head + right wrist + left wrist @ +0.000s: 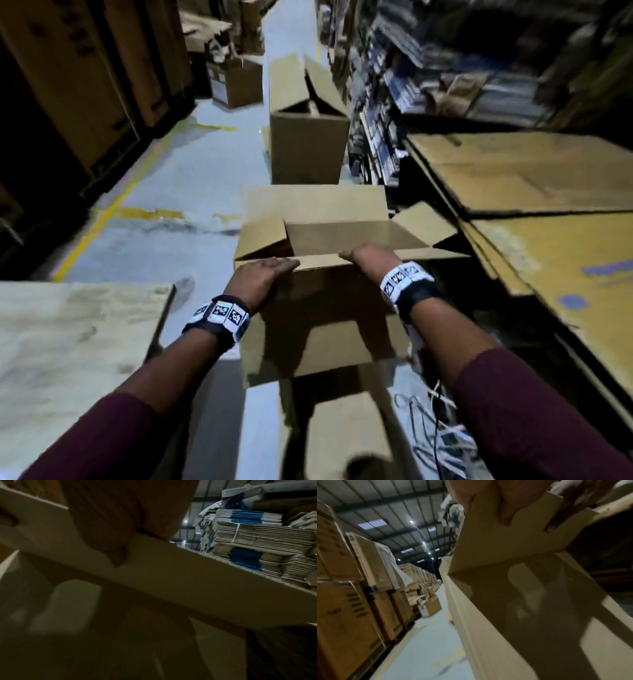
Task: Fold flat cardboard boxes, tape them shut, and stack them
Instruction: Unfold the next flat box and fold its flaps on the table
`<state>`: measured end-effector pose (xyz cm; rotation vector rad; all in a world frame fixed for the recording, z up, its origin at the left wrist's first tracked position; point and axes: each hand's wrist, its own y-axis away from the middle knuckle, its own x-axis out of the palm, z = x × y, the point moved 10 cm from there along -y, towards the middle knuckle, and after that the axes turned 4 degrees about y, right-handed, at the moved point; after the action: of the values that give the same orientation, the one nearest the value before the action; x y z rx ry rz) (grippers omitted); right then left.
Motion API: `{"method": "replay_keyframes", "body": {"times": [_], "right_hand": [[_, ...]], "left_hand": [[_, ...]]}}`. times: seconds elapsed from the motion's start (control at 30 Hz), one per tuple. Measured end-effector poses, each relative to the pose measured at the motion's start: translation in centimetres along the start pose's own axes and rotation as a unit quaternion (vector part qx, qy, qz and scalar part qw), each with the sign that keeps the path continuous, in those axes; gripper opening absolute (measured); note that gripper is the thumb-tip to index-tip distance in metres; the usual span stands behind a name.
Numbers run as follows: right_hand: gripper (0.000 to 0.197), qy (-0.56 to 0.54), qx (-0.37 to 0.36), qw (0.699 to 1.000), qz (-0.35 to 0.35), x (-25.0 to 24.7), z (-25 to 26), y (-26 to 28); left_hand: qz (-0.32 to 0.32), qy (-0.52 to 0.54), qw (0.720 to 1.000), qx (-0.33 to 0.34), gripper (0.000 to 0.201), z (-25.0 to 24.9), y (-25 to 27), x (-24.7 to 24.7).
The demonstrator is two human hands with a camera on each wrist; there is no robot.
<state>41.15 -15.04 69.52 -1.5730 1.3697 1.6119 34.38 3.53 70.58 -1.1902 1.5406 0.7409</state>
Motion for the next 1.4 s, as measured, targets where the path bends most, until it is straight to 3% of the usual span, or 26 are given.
{"method": "replay_keyframes", "body": {"times": [0.13, 0.2, 0.33, 0.43, 0.6, 0.67, 0.77, 0.83, 0.93, 1.13, 1.23, 1.4], "right_hand": [[0.064, -0.032, 0.018, 0.989, -0.144, -10.3, 0.3, 2.1], [0.068, -0.014, 0.018, 0.981, -0.193, -15.4, 1.9, 3.0], [0.055, 0.057, -0.067, 0.939, -0.333, -25.6, 11.3, 4.8], [0.052, 0.075, -0.105, 0.915, -0.381, -29.8, 17.8, 4.9], [0.045, 0.096, -0.135, 0.885, -0.435, -35.7, 25.7, 6.5], [0.048, 0.075, -0.141, 0.886, -0.435, -37.7, 28.4, 7.0], [0.066, 0.038, -0.15, 0.906, -0.395, -39.4, 30.4, 5.5], [0.077, 0.032, -0.134, 0.921, -0.363, -39.6, 31.1, 4.2], [0.078, 0.021, -0.149, 0.92, -0.362, -39.5, 35.1, 3.4], [0.082, -0.012, -0.187, 0.908, -0.375, -39.8, 51.2, 3.9], [0.084, -0.026, -0.192, 0.904, -0.381, -39.2, 60.4, 4.0], [0.086, -0.062, -0.196, 0.925, -0.32, -35.8, 77.2, 3.7]], "left_hand": [[-0.07, -0.095, 0.989, 0.092, 0.066, -1.6, -1.7, -10.9], [-0.09, -0.139, 0.98, 0.107, 0.065, -1.1, -1.7, -15.8], [-0.08, -0.171, 0.981, 0.045, 0.054, 1.3, -0.5, -23.8], [-0.063, -0.195, 0.979, 0.016, 0.06, 3.9, 0.8, -27.0], [-0.147, -0.226, 0.963, 0.003, 0.06, 9.3, 6.3, -33.7], [-0.14, -0.242, 0.96, -0.037, 0.069, 11.4, 9.0, -36.3], [-0.127, -0.3, 0.941, -0.095, 0.059, 15.9, 13.6, -39.7], [-0.146, -0.316, 0.932, -0.103, 0.064, 18.7, 17.5, -41.8], [-0.148, -0.35, 0.919, -0.103, 0.07, 22.1, 23.5, -43.3], [-0.146, -0.357, 0.912, -0.141, 0.093, 31.7, 35.7, -45.9], [-0.147, -0.359, 0.913, -0.124, 0.093, 37.8, 42.2, -46.3], [-0.092, -0.323, 0.928, -0.159, 0.096, 50.1, 53.8, -46.0]]}}
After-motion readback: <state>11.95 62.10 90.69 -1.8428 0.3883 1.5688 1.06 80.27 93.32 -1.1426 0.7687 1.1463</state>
